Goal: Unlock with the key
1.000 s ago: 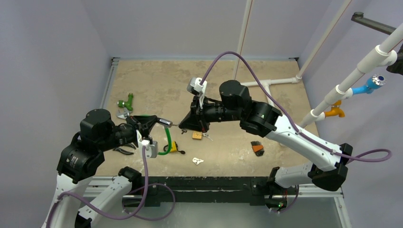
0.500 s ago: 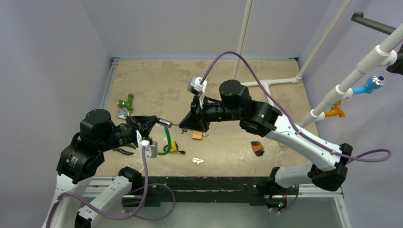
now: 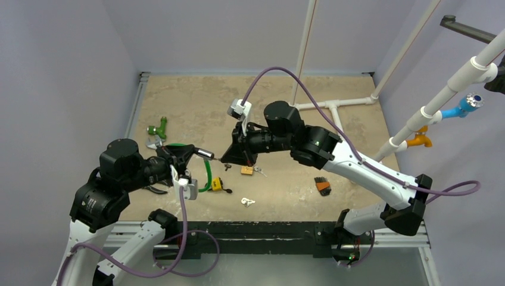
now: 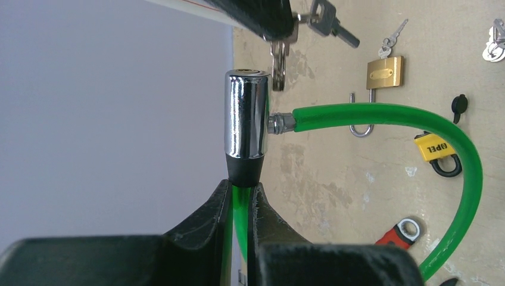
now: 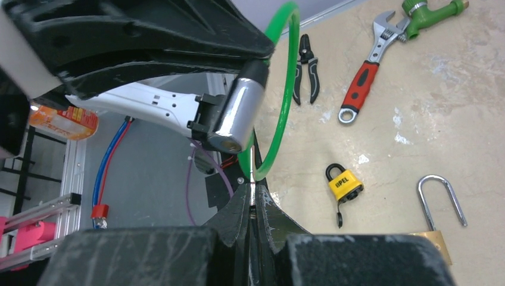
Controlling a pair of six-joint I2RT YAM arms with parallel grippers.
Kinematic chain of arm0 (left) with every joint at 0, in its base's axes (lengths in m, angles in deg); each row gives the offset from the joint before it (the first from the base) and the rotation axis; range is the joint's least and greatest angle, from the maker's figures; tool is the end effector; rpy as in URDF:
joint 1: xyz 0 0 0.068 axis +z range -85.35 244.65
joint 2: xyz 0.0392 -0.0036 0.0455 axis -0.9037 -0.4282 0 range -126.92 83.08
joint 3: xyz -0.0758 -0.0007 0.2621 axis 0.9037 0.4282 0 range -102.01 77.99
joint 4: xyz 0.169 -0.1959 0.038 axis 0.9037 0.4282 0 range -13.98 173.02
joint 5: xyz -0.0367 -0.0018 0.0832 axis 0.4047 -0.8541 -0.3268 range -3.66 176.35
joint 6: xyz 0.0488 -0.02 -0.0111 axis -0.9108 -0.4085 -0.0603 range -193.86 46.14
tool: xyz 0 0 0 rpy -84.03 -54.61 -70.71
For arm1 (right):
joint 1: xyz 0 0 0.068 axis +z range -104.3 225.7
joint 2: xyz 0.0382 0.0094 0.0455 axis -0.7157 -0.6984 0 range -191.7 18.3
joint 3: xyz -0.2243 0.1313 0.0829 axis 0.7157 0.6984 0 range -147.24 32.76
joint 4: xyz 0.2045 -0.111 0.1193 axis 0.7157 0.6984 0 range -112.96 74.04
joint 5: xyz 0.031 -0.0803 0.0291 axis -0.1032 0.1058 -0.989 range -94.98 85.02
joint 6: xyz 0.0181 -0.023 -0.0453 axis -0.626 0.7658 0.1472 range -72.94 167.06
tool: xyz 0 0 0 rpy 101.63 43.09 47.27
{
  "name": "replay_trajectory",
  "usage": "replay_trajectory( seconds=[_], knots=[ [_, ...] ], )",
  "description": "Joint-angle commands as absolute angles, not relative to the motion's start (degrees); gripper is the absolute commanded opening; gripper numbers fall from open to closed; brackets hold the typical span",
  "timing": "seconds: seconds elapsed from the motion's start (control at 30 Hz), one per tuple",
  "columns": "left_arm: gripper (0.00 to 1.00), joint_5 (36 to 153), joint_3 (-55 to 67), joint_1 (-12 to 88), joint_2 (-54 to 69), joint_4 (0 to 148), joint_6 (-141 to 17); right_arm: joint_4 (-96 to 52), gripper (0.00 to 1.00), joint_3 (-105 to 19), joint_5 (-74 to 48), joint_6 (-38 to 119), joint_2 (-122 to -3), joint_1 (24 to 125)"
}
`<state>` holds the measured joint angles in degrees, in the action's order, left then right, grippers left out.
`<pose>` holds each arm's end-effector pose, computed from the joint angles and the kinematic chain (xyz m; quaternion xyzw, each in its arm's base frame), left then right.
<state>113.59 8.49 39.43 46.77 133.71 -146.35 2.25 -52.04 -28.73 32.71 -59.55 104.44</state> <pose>0.0615 -0.0470 0.4104 0.6994 0.4419 0.0292 0.5611 0.1442 0.2652 0.4274 -0.4112 0.6887 0.4754 0.3614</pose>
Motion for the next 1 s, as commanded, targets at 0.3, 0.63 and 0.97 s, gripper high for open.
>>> replay_trajectory(
  seconds=[0.3, 0.63, 0.97],
  knots=[
    [0.00, 114.92, 9.92, 38.01, 48.93, 130.48, -152.00, 2.83, 0.00, -52.45, -26.64, 31.99, -57.48, 104.15],
    [0.00, 113.50, 10.88, 37.69, 49.05, 129.24, -151.92, 3.52, 0.00, -51.23, -27.80, 30.12, -54.62, 104.15],
    [0.00, 113.62, 10.35, 37.66, 49.06, 129.06, -151.25, 1.75, 0.00, -51.18, -29.51, 29.90, -57.10, 104.15]
  ],
)
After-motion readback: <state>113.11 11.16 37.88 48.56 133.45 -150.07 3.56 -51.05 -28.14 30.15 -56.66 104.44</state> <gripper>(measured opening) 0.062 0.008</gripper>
